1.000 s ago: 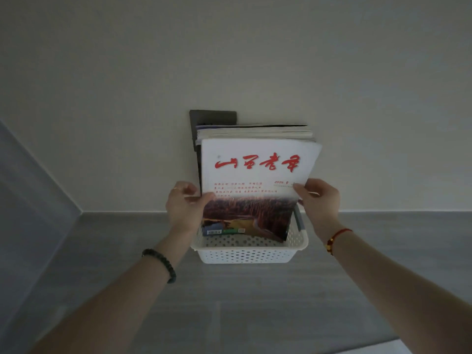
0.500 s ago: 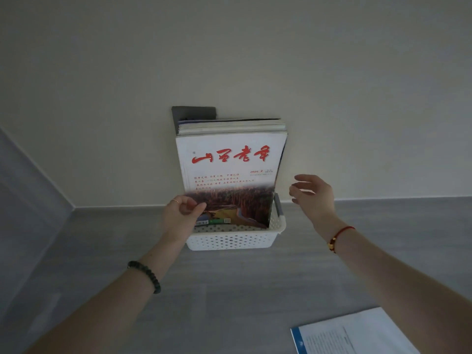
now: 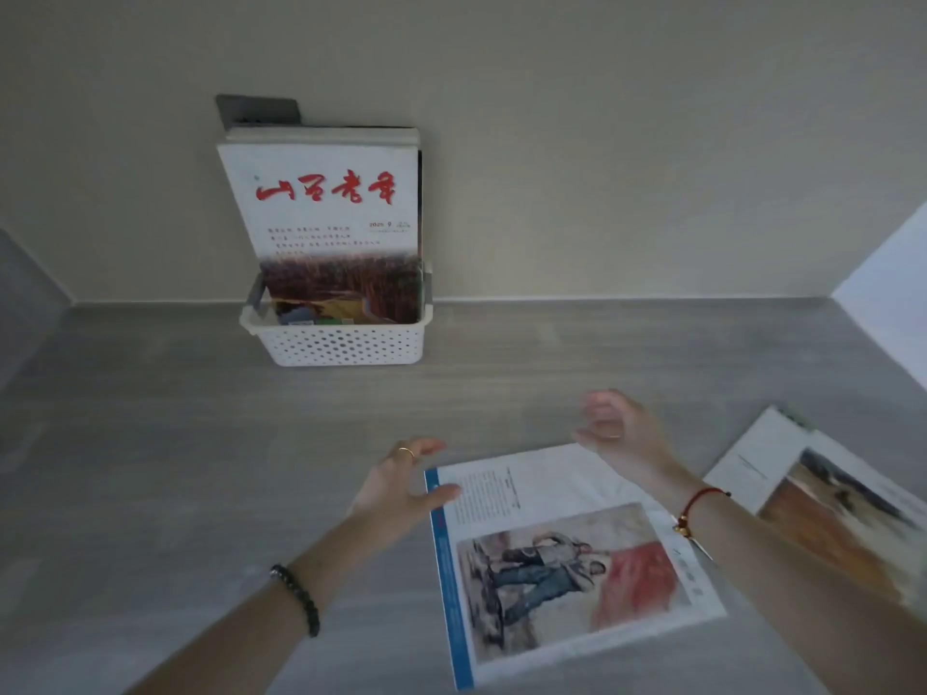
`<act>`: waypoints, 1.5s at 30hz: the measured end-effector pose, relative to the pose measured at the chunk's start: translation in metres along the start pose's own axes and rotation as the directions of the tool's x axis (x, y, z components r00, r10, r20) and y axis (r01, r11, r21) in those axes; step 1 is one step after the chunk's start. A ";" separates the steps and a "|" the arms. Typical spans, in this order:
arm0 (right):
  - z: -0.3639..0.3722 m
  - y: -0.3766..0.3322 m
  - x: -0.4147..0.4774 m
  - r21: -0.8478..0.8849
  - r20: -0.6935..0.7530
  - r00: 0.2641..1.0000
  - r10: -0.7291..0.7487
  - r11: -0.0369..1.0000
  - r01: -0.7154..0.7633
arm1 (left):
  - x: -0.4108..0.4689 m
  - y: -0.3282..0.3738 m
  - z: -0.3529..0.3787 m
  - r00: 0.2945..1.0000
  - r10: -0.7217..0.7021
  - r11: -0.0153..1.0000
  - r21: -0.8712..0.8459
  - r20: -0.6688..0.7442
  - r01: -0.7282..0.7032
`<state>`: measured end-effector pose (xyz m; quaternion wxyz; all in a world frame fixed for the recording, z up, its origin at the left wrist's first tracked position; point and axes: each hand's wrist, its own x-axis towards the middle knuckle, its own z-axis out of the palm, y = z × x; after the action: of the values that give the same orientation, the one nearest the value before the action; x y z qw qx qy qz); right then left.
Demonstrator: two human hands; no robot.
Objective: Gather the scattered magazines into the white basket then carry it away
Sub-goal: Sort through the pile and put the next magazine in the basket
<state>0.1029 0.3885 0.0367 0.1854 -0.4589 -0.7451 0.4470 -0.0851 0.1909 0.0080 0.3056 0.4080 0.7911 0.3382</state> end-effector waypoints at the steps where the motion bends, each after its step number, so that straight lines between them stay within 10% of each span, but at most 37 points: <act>1: -0.004 0.015 -0.013 -0.077 0.057 0.998 0.024 0.997 -0.019 | -0.009 0.002 0.017 0.997 0.022 0.999 0.048 0.069 -0.025; 10: -0.026 0.093 -0.098 -0.319 0.490 0.867 -0.092 0.907 0.277 | -0.071 0.014 0.129 0.936 0.110 0.813 0.511 0.335 -0.279; 27: -0.042 0.102 -0.117 -0.637 0.664 0.637 -0.391 0.150 0.756 | -0.084 0.044 0.160 0.959 -0.044 0.621 0.760 0.281 -0.194; 35: -0.060 0.043 -0.090 -0.550 0.212 0.643 -0.736 0.453 0.701 | -0.064 0.085 0.101 0.992 0.105 0.827 0.549 0.063 -0.122; 40: -0.071 0.014 -0.061 -0.258 -0.308 0.865 -0.397 0.910 0.326 | -0.052 0.107 0.026 0.977 0.160 0.967 0.222 -0.144 -0.125; 43: -0.054 0.000 -0.058 0.268 -0.110 0.994 -0.002 0.963 0.031 | -0.048 0.114 -0.010 0.970 0.116 0.988 -0.075 -0.212 -0.135; 45: -0.036 -0.007 -0.057 0.470 0.115 0.993 0.015 0.880 -0.068 | -0.048 0.120 -0.026 0.968 0.071 0.954 -0.268 -0.243 -0.137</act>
<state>0.1526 0.3567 0.0696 0.2417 -0.3908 -0.6123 0.6434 -0.0292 0.1953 0.1273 0.2486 0.3595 0.7420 0.5083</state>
